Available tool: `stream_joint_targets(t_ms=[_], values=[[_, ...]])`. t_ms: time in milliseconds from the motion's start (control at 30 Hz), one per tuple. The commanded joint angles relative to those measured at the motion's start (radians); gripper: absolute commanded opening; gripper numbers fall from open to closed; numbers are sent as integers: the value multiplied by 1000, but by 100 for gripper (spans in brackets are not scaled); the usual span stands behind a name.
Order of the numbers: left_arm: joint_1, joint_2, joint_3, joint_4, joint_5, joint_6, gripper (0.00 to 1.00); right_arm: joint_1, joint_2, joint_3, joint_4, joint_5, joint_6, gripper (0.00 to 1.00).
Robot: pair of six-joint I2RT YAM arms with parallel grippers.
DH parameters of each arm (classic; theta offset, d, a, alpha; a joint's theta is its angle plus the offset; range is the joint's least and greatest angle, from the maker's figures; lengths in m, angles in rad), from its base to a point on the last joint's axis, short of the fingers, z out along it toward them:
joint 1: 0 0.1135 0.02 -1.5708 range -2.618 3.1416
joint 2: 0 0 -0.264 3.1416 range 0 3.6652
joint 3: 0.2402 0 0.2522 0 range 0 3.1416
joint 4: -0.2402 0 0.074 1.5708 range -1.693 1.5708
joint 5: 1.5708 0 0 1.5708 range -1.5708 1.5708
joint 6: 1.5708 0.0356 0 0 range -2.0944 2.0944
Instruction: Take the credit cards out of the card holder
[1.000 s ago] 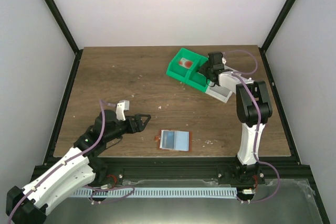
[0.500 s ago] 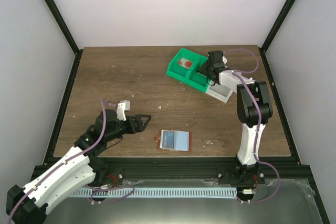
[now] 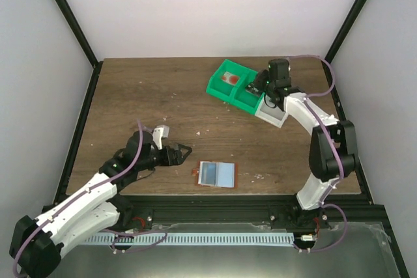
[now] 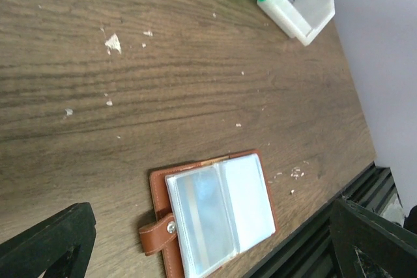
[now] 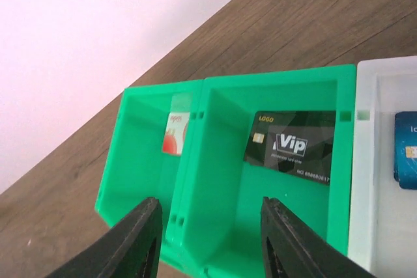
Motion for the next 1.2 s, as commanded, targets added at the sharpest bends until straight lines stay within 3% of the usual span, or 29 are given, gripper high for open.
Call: stream_joint_targets(t_ms=[0, 100, 267, 433, 567, 800, 1167], values=[[7, 39, 16, 13, 93, 24, 100, -11, -110, -71, -5, -89, -88, 44], [6, 74, 11, 36, 100, 25, 93, -11, -181, -103, -80, -144, -94, 46], [7, 128, -1, 86, 136, 17, 80, -6, -306, -231, -91, -367, -117, 43], [7, 181, -34, 157, 173, -33, 71, 4, -405, -360, -148, -464, -146, 41], [7, 217, -70, 221, 204, -69, 68, 48, -486, -468, -154, -495, -132, 38], [7, 316, -151, 485, 386, -184, 67, 265, -532, -623, -106, -486, -46, 38], [6, 362, -286, 732, 413, -354, 61, 494, -469, -697, -6, -441, 59, 36]])
